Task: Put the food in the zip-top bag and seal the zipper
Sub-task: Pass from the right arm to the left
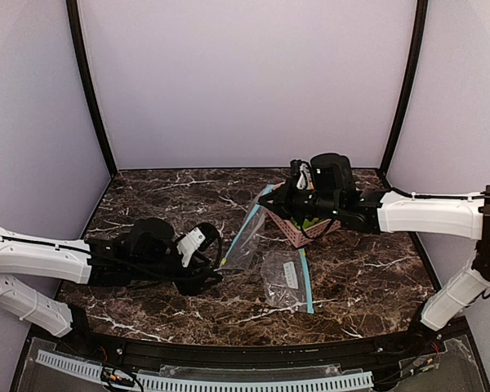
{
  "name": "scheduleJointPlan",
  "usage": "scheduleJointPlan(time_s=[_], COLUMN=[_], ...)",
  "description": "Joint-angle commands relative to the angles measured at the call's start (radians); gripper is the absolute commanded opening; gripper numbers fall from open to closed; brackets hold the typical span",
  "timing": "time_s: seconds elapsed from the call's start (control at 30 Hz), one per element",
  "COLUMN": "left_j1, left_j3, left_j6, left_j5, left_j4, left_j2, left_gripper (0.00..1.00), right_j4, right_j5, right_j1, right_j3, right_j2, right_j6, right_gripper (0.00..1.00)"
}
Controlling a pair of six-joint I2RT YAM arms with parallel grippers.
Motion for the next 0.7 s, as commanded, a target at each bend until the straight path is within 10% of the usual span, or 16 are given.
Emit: scheduleJointPlan(time_s=[0.0,0.67], left_j1=[-0.003,-0.003], left_j3=[0.026,0.035], left_j6=[-0.002,-0.037], left_j5=[-0.022,-0.008], left_j4=[0.037,0.093], left_j2=[0.012,0.045], left_gripper=[0.49,0.3], right_j4=[0.008,0.008], right_j5=[0.022,0.02], right_j1=[-0.008,-0.008], right_j3=[-0.015,-0.012], right_j2=[-0.028,-0.016], right_j6=[0.006,0.004], right_gripper=[0.0,0.0])
